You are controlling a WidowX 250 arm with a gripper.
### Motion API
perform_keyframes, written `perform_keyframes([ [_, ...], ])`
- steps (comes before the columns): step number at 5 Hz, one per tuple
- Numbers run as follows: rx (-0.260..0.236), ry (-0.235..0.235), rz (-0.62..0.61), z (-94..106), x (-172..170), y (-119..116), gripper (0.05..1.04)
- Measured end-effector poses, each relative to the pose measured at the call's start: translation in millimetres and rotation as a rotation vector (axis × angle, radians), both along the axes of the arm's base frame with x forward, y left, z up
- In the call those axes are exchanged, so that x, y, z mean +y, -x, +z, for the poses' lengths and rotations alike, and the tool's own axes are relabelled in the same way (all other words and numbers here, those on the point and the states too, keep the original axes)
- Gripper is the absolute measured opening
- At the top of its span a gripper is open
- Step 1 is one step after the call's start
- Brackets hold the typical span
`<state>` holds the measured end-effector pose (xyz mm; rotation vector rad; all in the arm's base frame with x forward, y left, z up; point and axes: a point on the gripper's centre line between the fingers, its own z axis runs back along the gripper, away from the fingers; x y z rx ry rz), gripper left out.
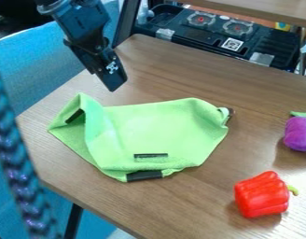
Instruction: Unfold the cloth from bottom right to top left
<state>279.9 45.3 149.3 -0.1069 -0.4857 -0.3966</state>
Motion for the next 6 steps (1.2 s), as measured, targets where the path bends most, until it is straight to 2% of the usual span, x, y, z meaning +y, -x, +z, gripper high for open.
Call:
perform_keyframes([
  [1,0.023,0.007,-0.001,-8.1,-0.4,1.8,0.999],
  [3,-0.007,-0.032,-0.079,-28.8,-10.9,1.2,0.999],
  [6,0.029,-0.057,-0.121,-63.1,-14.6,-5.9,1.0],
])
